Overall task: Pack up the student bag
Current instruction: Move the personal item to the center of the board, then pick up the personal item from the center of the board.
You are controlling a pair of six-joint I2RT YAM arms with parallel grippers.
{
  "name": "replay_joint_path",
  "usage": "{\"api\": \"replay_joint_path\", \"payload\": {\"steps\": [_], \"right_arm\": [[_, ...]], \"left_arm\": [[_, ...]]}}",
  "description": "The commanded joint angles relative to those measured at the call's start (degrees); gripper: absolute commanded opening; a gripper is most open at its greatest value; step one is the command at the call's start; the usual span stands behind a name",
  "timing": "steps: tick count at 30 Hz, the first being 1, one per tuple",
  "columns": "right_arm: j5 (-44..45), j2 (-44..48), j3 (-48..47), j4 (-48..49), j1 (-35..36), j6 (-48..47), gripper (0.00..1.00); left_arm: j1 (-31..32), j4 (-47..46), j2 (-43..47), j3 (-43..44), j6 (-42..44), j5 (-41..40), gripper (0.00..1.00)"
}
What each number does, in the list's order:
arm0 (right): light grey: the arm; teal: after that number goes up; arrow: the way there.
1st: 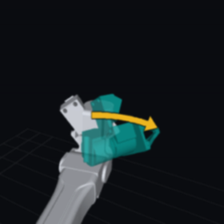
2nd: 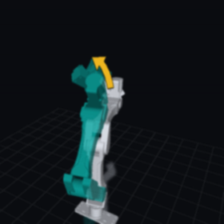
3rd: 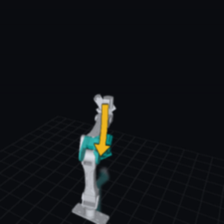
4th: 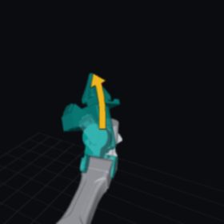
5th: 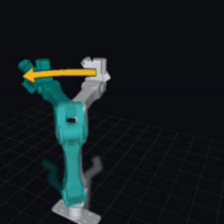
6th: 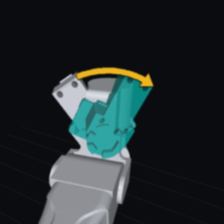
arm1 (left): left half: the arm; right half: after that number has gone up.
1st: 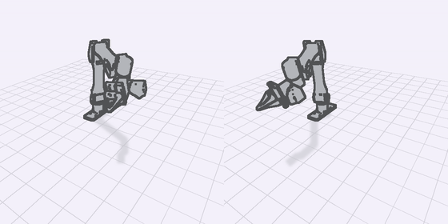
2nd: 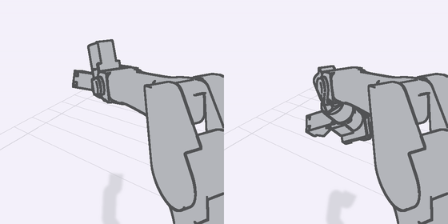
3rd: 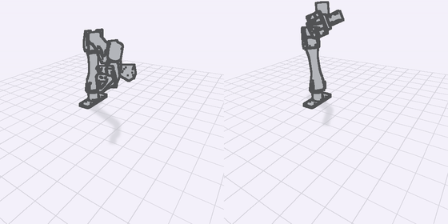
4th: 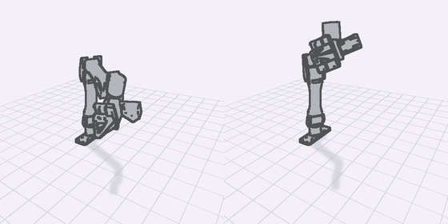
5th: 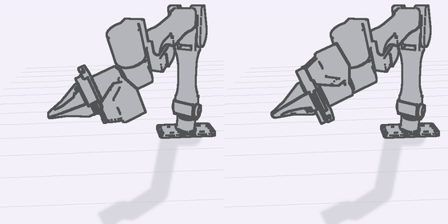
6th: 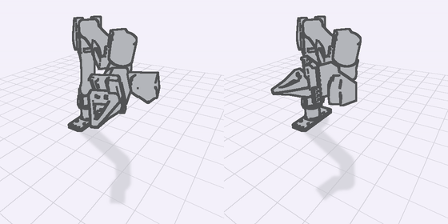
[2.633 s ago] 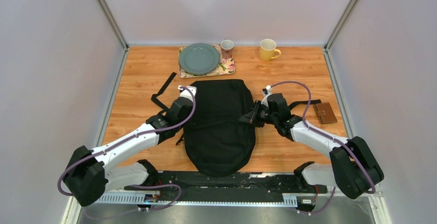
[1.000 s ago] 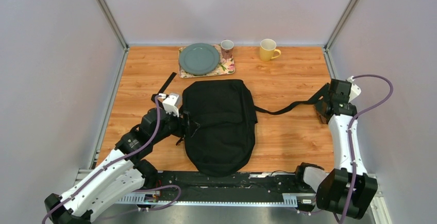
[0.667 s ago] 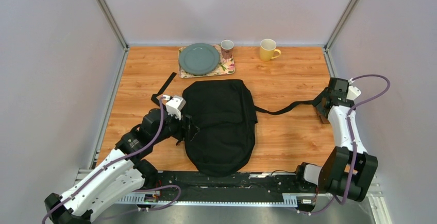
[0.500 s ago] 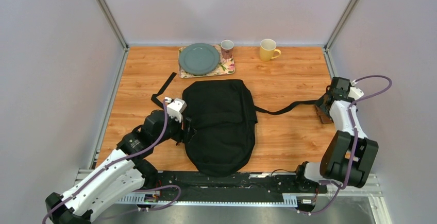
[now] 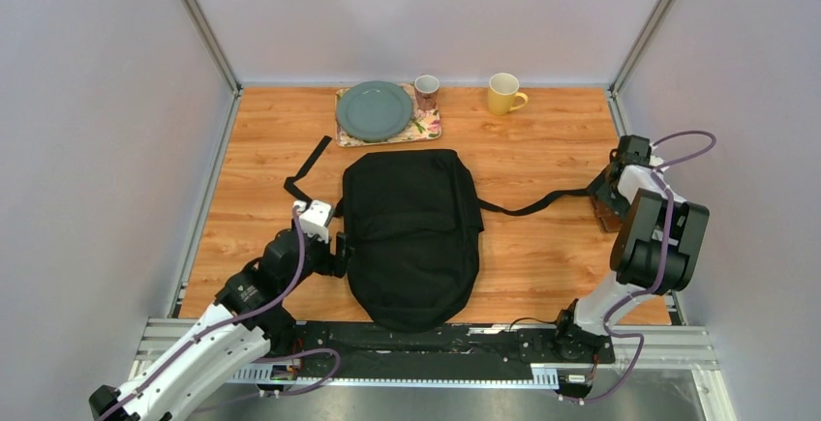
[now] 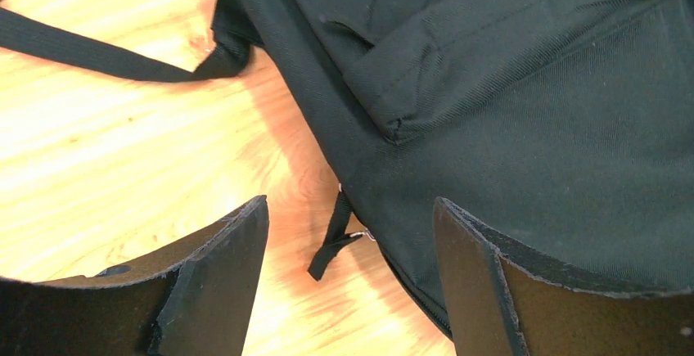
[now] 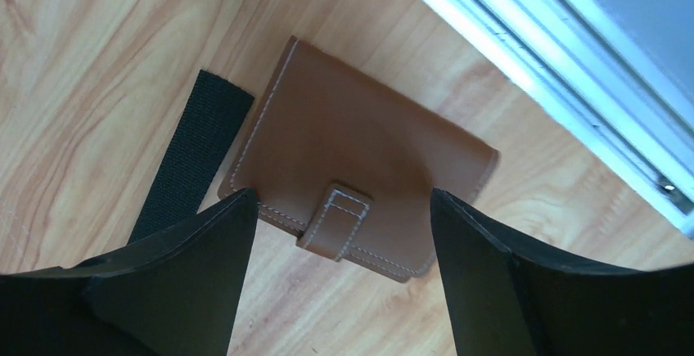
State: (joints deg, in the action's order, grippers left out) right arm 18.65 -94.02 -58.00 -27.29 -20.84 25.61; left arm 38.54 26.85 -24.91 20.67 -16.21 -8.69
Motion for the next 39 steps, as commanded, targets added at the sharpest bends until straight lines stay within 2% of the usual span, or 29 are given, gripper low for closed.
{"api": "replay_joint_path", "payload": {"steps": [1,7,9,10,11,13,17,21,24,27,29,33,36,39], "right_arm": [[-5.6,-5.5,-3.2,-1.8,-0.1,-0.5,0.8],[-12.1,-3.0,1.5,-3.4,1.2,1.2,0.74],[-13.4,-1.7,2.8,-4.6,1.2,1.8,0.68],[-14.9,-1.0,3.7,-4.3,1.2,2.2,0.68],[-20.8,-0.4,4.6,-3.7,1.3,2.1,0.67],[-23.0,0.4,7.6,-3.7,1.7,3.4,0.66],[-25.6,6.5,13.0,-2.9,4.7,4.0,0.61],[-25.6,16.2,18.5,-3.3,14.1,7.2,0.61],[-22.7,23.6,18.0,-7.1,18.0,10.3,0.62],[-19.2,29.1,15.2,-9.2,18.4,9.9,0.66],[-12.8,32.7,13.8,-9.6,18.3,8.7,0.68],[-10.2,33.1,11.9,-6.5,18.2,6.0,0.71],[-12.2,27.3,10.5,-8.6,18.1,6.6,0.71],[-10.0,22.9,10.9,-10.3,18.1,8.3,0.71]], "left_arm": [[-0.3,-1.5,2.4,0.5,-1.1,-4.8,0.81],[-0.2,-1.0,3.6,0.1,-1.6,-5.9,0.81],[-0.2,-1.0,3.2,0.3,-1.5,-6.1,0.81],[-0.2,-0.9,2.8,0.4,-1.4,-6.1,0.81],[-0.2,-0.7,2.5,0.6,-1.3,-5.7,0.81],[-0.2,-0.7,1.5,1.0,-1.1,-5.4,0.82],[-0.2,0.1,0.7,1.5,-0.9,-5.1,0.82],[-0.2,0.0,2.1,1.3,-1.0,-5.3,0.82],[-0.3,-0.1,3.0,1.1,-1.0,-5.6,0.82],[-0.2,-0.1,3.7,1.0,-1.1,-5.5,0.82],[-0.2,0.0,3.8,1.0,-1.1,-5.5,0.82],[-0.2,0.0,3.7,1.0,-1.1,-5.3,0.82],[-0.2,0.0,3.8,1.1,-1.1,-4.9,0.82],[-0.2,0.2,3.9,1.1,-1.2,-4.7,0.82]]}}
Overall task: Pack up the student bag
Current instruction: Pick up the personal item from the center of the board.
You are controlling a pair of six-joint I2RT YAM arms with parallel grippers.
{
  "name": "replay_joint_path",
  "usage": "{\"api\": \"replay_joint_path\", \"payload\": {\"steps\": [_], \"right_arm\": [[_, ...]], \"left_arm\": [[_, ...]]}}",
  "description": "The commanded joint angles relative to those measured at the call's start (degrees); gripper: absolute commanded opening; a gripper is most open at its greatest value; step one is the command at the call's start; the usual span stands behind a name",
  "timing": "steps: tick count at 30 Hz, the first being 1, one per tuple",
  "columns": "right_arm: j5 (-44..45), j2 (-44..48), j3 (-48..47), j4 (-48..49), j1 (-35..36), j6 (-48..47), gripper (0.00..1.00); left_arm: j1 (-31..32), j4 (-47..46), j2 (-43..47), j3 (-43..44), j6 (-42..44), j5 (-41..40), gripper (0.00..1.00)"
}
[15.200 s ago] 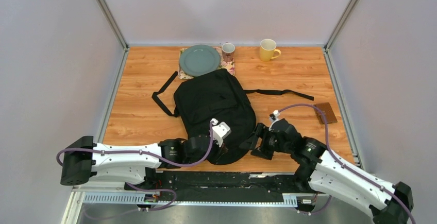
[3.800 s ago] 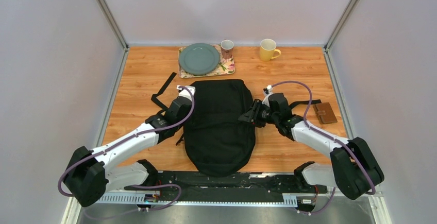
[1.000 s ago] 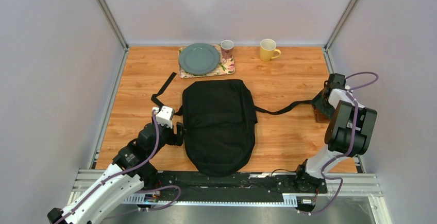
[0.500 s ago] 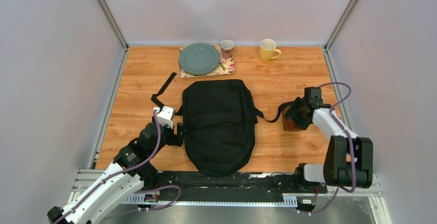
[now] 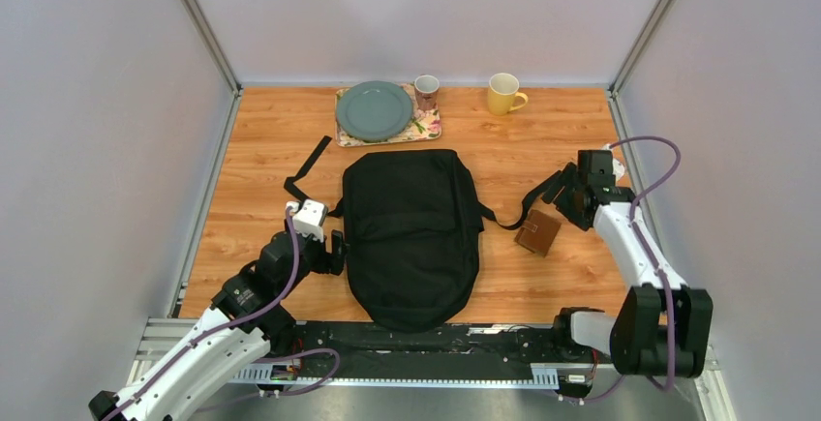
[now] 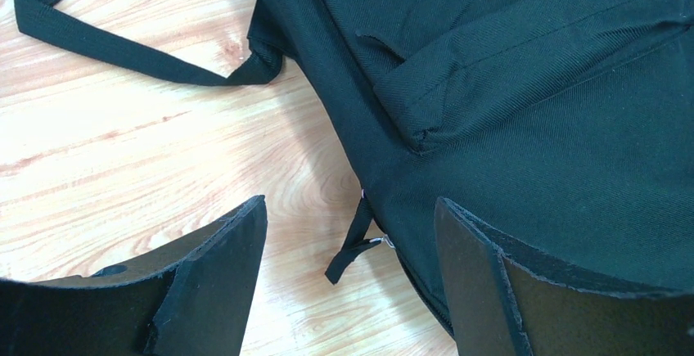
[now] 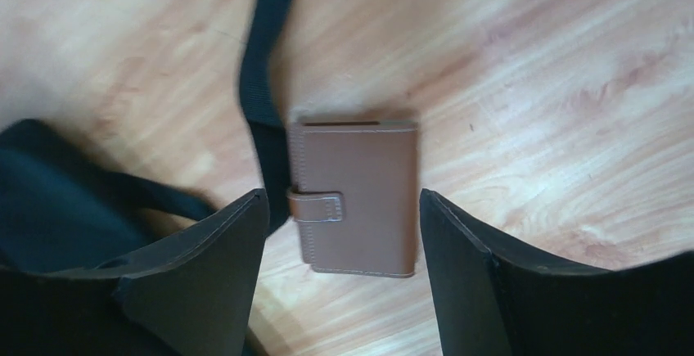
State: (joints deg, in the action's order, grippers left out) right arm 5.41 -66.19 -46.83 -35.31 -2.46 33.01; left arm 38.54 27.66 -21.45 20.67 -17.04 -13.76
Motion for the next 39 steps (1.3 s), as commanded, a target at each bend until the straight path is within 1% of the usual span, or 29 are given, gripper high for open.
{"api": "replay_joint_path", "payload": {"steps": [1,2,5,6,7,10,11,15,16,18,19,21,22,24,25,27,33,39], "right_arm": [[4.4,-5.2,1.9,-1.4,-0.3,0.9,0.72],[4.6,-5.4,2.8,-0.6,-0.4,1.0,0.72],[1.1,-6.0,5.3,2.3,-2.3,-0.3,0.72],[0.7,-6.7,5.8,4.4,-2.9,-0.6,0.72],[-2.0,-7.5,6.2,5.3,-3.3,-1.4,0.72],[-4.6,-10.3,7.5,7.6,-4.1,-1.8,0.71],[-7.0,-10.9,8.1,8.7,-4.2,-2.4,0.71],[-9.6,-13.3,11.0,13.7,-5.5,-1.3,0.65],[-10.8,-13.8,11.3,14.3,-5.8,-1.2,0.61],[-10.8,-14.8,11.8,14.7,-6.3,-0.6,0.59],[-11.6,-15.1,11.9,14.6,-6.6,-0.4,0.54],[-11.4,-15.5,12.1,14.6,-7.0,-0.1,0.49],[-11.6,-15.6,12.5,14.7,-7.2,-0.1,0.43],[-11.8,-15.5,12.7,15.5,-7.4,-0.1,0.36],[-11.7,-15.5,12.7,15.5,-7.4,-0.1,0.28],[-11.7,-15.5,12.6,15.4,-7.5,-0.1,0.22],[-11.6,-13.9,12.8,15.1,-7.5,-0.3,0.01],[-10.7,-7.8,12.6,13.2,-7.5,-1.2,0.0]], "left_arm": [[-0.3,-0.5,0.4,1.0,-0.4,0.3,0.82],[-0.2,-0.7,0.4,1.0,-0.4,0.3,0.82],[-0.2,-0.7,0.4,1.0,-0.4,0.3,0.82],[-0.2,-0.7,0.4,1.0,-0.4,0.4,0.82],[-0.2,-0.8,0.4,1.0,-0.4,0.6,0.82],[-0.3,-0.8,0.0,1.0,-0.3,0.8,0.83],[-0.2,-0.8,-0.2,1.0,-0.3,0.8,0.83],[-0.3,-0.8,-0.4,1.0,-0.3,0.8,0.83],[-0.1,-0.8,-0.5,1.0,-0.3,0.8,0.83],[-0.3,-0.7,-0.6,1.0,-0.2,1.0,0.83],[-0.3,-0.7,-0.6,1.0,-0.3,1.0,0.83],[-0.2,-0.8,-0.8,1.0,-0.2,1.0,0.83],[-0.2,-0.8,-0.8,1.0,-0.2,0.8,0.83],[-0.2,-0.8,-0.9,1.0,-0.2,0.8,0.83],[-0.2,-0.8,-0.9,1.0,-0.2,0.8,0.83],[-0.2,-0.9,-1.0,1.0,-0.1,0.9,0.83],[-0.2,-0.9,-1.2,1.1,0.0,1.3,0.83],[-0.3,-1.1,-0.8,1.0,0.2,1.6,0.83]]}}
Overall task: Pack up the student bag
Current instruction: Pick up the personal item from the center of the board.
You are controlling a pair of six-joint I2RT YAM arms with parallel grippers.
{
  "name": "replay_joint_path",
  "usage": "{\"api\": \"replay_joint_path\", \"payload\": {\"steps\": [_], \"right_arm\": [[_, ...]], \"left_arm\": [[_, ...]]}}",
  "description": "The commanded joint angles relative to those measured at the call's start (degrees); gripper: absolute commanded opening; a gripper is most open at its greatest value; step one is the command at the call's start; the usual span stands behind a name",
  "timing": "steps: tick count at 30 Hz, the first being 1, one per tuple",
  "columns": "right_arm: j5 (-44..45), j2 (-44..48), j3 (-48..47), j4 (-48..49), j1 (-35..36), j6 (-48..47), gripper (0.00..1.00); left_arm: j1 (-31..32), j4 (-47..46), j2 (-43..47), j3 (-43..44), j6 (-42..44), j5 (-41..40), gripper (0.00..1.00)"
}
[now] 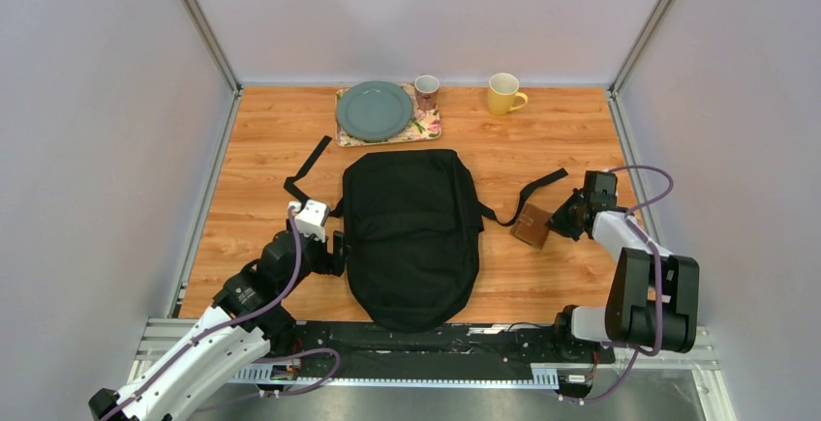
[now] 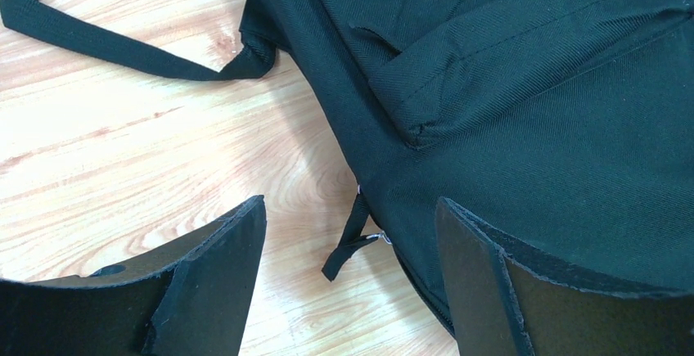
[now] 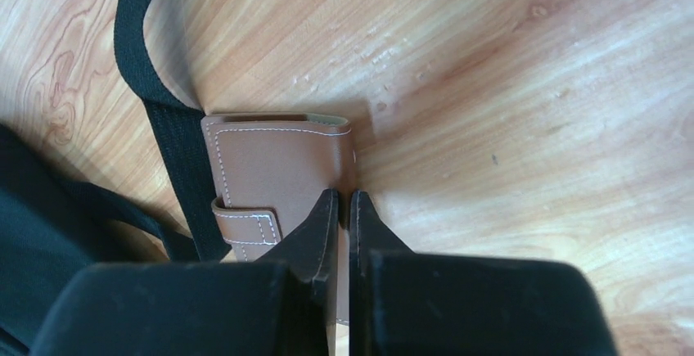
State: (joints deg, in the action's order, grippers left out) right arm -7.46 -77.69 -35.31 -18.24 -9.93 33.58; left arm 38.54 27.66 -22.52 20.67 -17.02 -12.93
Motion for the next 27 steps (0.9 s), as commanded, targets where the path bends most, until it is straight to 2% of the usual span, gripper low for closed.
{"api": "replay_joint_path", "payload": {"steps": [1,8,10,12,14,19,22,24,27], "right_arm": [[2.5,5.1,0.9,-4.5,0.0,-1.7,0.0],[1.8,18.5,-2.0,-11.8,0.0,-0.5,0.0],[-1.6,23.1,-2.2,-12.3,0.0,0.9,0.0],[-3.7,27.6,-2.5,-13.2,0.0,1.9,0.0],[-9.0,29.8,-2.7,-13.0,0.1,2.6,0.0],[-21.2,32.0,-3.6,-11.7,1.9,4.5,0.0],[-22.9,33.3,-2.8,-9.1,7.1,7.3,0.0],[-22.4,33.9,-1.1,-6.8,13.1,10.6,0.0],[-21.5,35.3,1.9,-0.4,19.5,17.1,0.0]], "left_arm": [[-0.2,-1.2,0.5,1.0,0.2,0.9,0.83],[-0.2,-3.5,3.9,0.2,0.5,2.5,0.84],[-0.2,-5.6,6.2,-0.4,-1.0,3.7,0.89],[-0.2,-8.8,7.1,0.4,-4.9,6.5,0.93],[-0.3,-12.2,5.9,1.0,-7.5,12.6,0.95],[-0.3,-22.2,-6.2,5.0,-13.6,25.6,0.95],[-0.2,-30.8,-12.4,5.0,-16.3,29.7,0.95],[-0.2,-38.2,-15.2,4.2,-19.4,31.6,0.95],[-0.2,-43.7,-20.4,4.6,-22.4,35.1,0.95]]}}
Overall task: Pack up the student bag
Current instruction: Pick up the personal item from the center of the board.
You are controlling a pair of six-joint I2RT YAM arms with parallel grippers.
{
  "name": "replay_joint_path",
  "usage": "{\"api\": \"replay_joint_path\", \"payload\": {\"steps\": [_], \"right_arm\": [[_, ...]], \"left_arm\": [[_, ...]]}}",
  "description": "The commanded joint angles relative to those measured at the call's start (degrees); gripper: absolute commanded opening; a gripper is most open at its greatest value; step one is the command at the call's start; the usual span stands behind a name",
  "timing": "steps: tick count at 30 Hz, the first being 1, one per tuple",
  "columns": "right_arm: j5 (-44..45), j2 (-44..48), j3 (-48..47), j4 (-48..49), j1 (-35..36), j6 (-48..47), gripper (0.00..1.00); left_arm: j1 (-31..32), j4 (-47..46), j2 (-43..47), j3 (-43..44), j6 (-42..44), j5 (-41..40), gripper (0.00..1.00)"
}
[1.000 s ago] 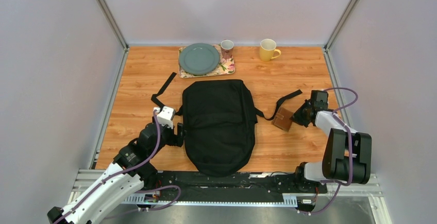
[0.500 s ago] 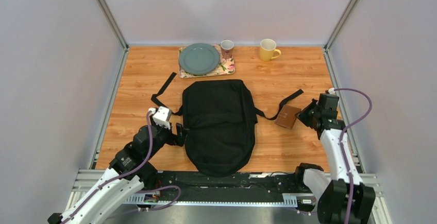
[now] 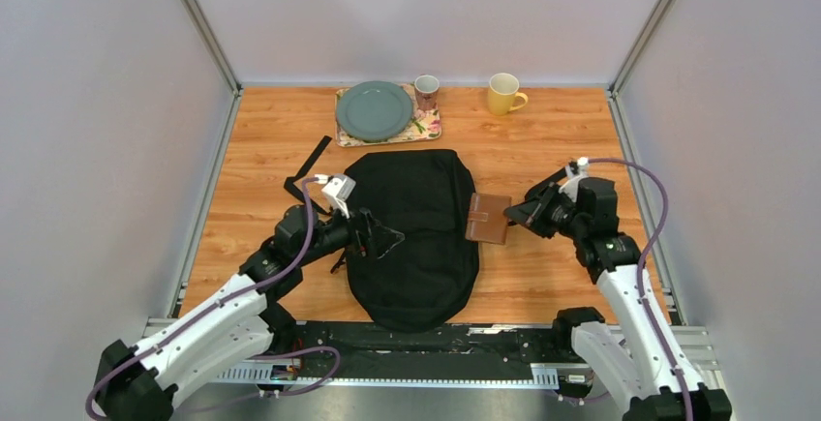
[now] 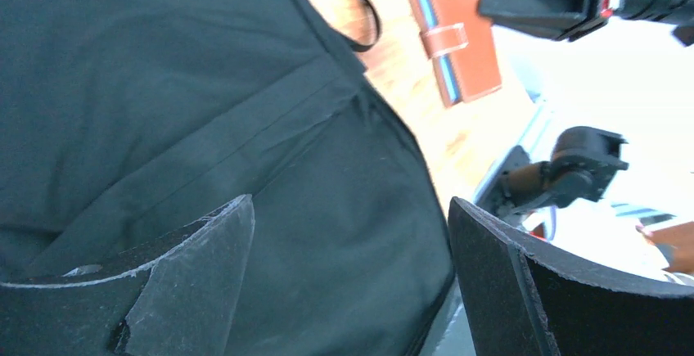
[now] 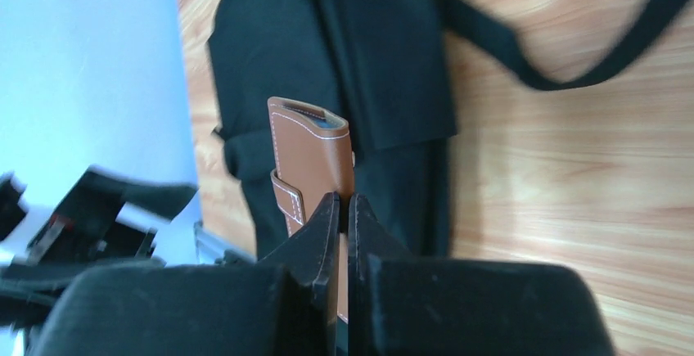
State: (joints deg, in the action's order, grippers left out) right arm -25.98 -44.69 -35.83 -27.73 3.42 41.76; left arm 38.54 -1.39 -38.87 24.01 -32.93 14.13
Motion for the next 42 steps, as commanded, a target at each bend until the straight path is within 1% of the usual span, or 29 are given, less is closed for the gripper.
{"api": "replay_joint_path", "payload": {"steps": [1,2,6,7,11,13,18,20,21,23,24,26,28,29,33,35,37,38,39,40,41,42], "right_arm": [[-2.8,2.6,4.2,10.9,7.6,10.0,0.0],[-2.2,2.8,4.8,13.1,10.3,10.9,0.0],[0.6,0.9,5.2,15.2,16.2,12.1,0.0],[0.8,0.2,5.1,15.7,17.3,12.6,0.0],[2.3,-2.4,5.3,20.3,22.3,14.8,0.0],[2.3,-3.7,5.4,22.9,23.5,15.9,0.0],[3.7,-6.0,4.5,25.8,27.2,16.5,0.0],[4.3,-7.2,4.1,26.8,28.8,16.7,0.0],[4.6,-7.7,3.9,27.2,29.4,16.8,0.0],[5.1,-8.7,3.7,27.3,30.6,16.9,0.0],[5.1,-9.0,3.6,27.2,31.0,16.9,0.0],[5.6,-9.5,3.5,28.8,32.0,17.0,0.0],[5.7,-10.0,3.3,29.2,32.3,17.0,0.0],[5.7,-10.1,3.3,29.2,32.5,17.0,0.0],[5.4,-10.2,3.1,29.6,32.8,16.9,0.0],[4.9,-10.2,3.0,29.6,32.8,16.6,0.01],[4.3,-10.2,2.8,29.4,32.8,16.1,0.02],[4.2,-10.2,2.6,29.4,32.7,15.9,0.08],[3.8,-10.2,2.5,29.4,32.8,15.7,0.12],[3.7,-10.0,2.4,29.1,32.7,15.6,0.16],[3.5,-9.9,2.2,28.4,32.7,14.2,0.29],[3.7,-9.7,0.8,27.4,32.6,12.9,0.35]], "left_arm": [[-0.2,-16.3,-6.3,0.9,-7.6,8.9,0.95],[-0.2,-17.8,-7.3,0.5,-8.6,9.6,0.95],[0.0,-29.7,-11.3,-1.9,-15.9,13.4,0.95],[0.3,-30.8,-12.9,-2.1,-16.2,13.4,0.95],[1.8,-31.0,-16.6,-0.9,-16.1,14.0,0.95],[2.7,-30.8,-18.0,-0.6,-16.0,14.1,0.95],[3.3,-31.3,-21.0,-0.6,-16.1,15.0,0.95],[3.6,-31.7,-22.1,0.1,-16.6,15.9,0.93],[3.8,-32.4,-22.8,0.2,-16.6,16.5,0.89],[4.3,-32.7,-23.3,0.5,-16.6,16.4,0.87],[4.4,-32.6,-23.8,0.7,-16.4,16.3,0.83],[4.5,-32.3,-24.1,1.0,-16.1,16.4,0.79],[4.5,-32.4,-24.4,0.8,-16.2,16.5,0.65],[4.6,-32.4,-24.4,0.6,-16.1,16.3,0.56],[4.5,-32.7,-24.7,0.3,-16.2,15.8,0.4],[4.6,-32.5,-24.8,0.4,-16.0,15.8,0.28],[4.5,-32.2,-24.8,0.2,-15.9,15.6,0.21],[4.5,-31.8,-24.8,0.2,-15.6,15.5,0.14],[4.6,-31.7,-24.7,0.2,-15.4,15.0,0.12],[4.5,-31.6,-24.6,0.0,-15.4,14.8,0.06],[4.6,-31.2,-24.5,0.0,-14.9,14.7,0.0],[4.5,-30.9,-24.1,0.0,-14.5,14.4,0.0]]}}
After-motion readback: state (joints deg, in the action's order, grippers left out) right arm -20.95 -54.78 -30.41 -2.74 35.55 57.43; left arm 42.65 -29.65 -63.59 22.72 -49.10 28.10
